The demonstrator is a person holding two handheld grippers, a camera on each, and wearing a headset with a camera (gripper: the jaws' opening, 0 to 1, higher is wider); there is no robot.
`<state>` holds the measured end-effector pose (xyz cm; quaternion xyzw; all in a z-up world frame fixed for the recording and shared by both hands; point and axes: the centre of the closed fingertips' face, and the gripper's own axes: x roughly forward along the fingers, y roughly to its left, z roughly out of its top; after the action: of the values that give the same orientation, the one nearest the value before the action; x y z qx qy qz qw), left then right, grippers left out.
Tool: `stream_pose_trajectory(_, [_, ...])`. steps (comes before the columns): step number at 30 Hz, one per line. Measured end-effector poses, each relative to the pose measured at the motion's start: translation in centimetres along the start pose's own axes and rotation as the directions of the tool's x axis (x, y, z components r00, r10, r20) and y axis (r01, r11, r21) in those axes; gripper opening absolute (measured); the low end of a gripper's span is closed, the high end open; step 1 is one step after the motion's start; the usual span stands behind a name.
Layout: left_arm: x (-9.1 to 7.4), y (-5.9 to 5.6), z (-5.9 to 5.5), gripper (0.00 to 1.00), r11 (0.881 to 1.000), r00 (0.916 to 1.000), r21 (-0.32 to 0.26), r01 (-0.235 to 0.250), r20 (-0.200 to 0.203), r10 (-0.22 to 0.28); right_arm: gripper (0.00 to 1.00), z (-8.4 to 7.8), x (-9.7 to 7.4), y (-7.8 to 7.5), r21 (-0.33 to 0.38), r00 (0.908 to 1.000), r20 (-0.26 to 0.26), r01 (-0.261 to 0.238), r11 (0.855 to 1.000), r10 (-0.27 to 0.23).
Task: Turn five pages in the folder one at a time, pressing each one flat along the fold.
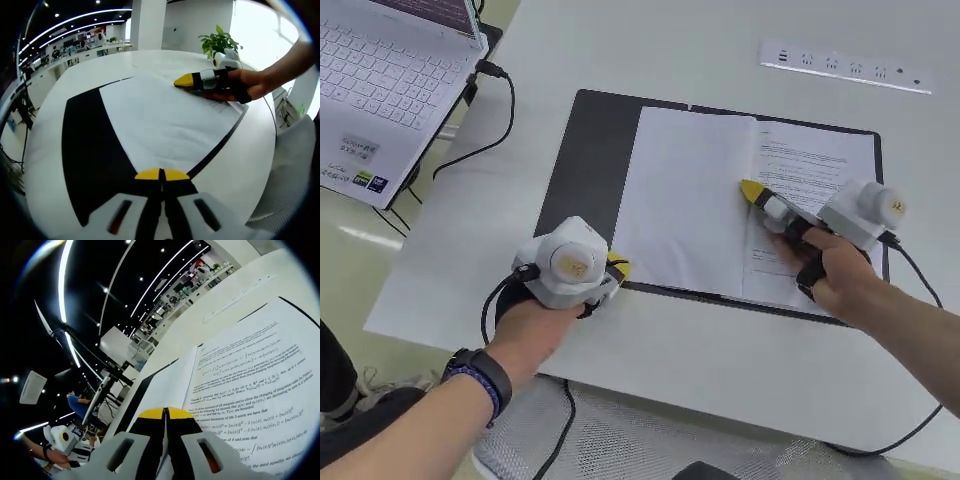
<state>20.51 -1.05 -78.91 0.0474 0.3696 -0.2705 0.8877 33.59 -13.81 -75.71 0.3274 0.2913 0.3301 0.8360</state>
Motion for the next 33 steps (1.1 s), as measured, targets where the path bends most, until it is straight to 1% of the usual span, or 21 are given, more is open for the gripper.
stream_pose_trajectory(3, [0.0, 0.0, 0.0, 0.0, 1.0, 1.0, 0.001, 0.0, 0.0, 0.0, 0.0, -0.8, -0.8, 0.4, 0.001, 0.9998, -0.008, -0.018, 1.0, 0.018])
stream_pose_trajectory(8, [0.0, 0.0, -0.1, 0.0, 1.0, 1.0, 0.004, 0.0, 0.001, 0.0, 0.0, -2.2, -1.6, 1.1, -0.023, 0.9981, -0.052, -0.033, 0.999, 0.032])
stream_pose_trajectory(17, [0.0, 0.0, -0.1, 0.0, 1.0, 1.0, 0.003, 0.001, 0.006, -0.001, 0.0, -3.6, -2.8, 1.6, 0.012, 0.9985, -0.042, -0.034, 0.999, 0.034])
stream_pose_trajectory(26, [-0.1, 0.0, -0.1, 0.0, 1.0, 1.0, 0.01, 0.005, 0.003, -0.005, 0.0, -5.4, -4.3, 2.4, 0.019, 0.997, -0.061, -0.046, 0.999, 0.048])
stream_pose_trajectory(31, [-0.1, 0.0, -0.1, 0.0, 1.0, 1.0, 0.008, 0.003, 0.004, -0.003, 0.0, -6.3, -5.0, 2.9, 0.01, 0.9959, -0.077, -0.047, 0.999, 0.047])
stream_pose_trajectory(33, [-0.1, 0.0, -0.1, 0.0, 1.0, 1.0, 0.007, -0.001, 0.005, 0.001, 0.0, -6.4, -5.1, 2.6, 0.014, 0.9956, -0.08, -0.048, 0.999, 0.049])
